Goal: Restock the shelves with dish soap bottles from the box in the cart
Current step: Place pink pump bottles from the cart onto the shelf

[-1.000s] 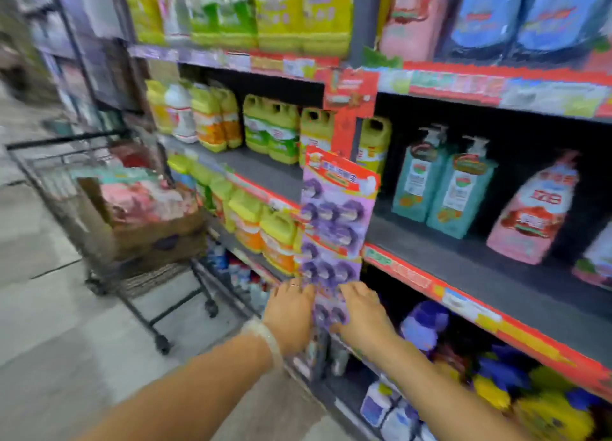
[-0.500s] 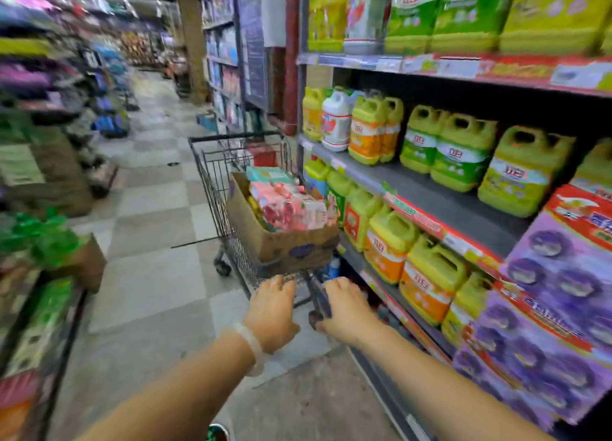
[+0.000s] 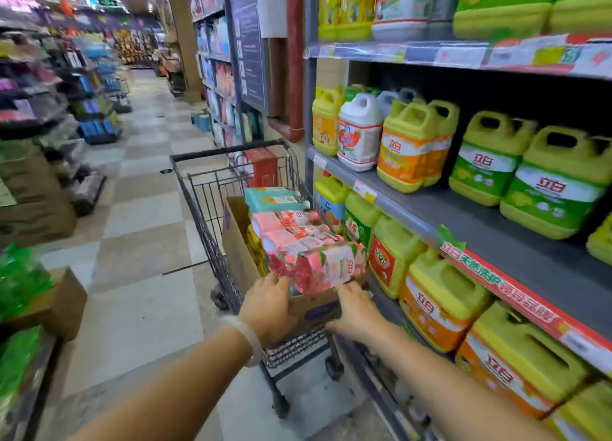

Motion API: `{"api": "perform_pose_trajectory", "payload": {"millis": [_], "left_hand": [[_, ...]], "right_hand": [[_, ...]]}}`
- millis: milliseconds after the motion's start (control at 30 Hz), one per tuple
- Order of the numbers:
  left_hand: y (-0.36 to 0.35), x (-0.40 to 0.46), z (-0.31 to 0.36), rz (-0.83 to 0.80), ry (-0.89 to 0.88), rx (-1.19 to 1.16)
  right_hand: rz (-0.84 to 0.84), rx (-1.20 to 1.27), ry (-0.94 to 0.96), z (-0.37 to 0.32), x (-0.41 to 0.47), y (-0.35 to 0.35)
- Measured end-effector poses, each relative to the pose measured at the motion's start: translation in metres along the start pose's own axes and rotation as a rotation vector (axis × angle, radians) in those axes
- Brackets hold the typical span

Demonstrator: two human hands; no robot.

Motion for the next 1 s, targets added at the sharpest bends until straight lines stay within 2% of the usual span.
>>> {"api": "perform_pose_trajectory", "payload": {"millis": [167,267,633,733,800,900,1000], "left_hand": [[-0.016,0.078,0.000,-0.065,-0.050,-0.072],[-0.018,0.128,0.004,-0.113,-0.102,-0.034],[-0.038,0.278,0.003,-0.492,-0.318,-0.114],[-0.049,0.302,0.008,-0.708,-0.270,-0.135],[-0.050,0.313,0.017,-0.801,-0.284,-0.095],[-0.056,0.320,0.028,-0.826,-0.235,-0.065],[-0.064,0.324,0.031,-0.792,-0.187,-0.077]], "right_hand": [[-0.012,0.160,-0.107,0.023,0.063,-0.004],[0.026,0.322,-0.208,0.037,0.097,-0.007],[0.070,0.761,-0.590,0.051,0.206,-0.022],[0.067,0.942,-0.677,0.054,0.215,-0.035],[0.019,1.188,-0.788,0.059,0.216,-0.042],[-0.060,1.427,-0.904,0.065,0.214,-0.049],[-0.028,1.560,-0.933,0.065,0.217,-0.048]]}}
Point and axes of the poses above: each hand's wrist, its own x-axis towards the middle knuckle, its own y-axis out of the back of the hand, z = x × y, the point moved 1 cm from there along x, towards the middle knuckle
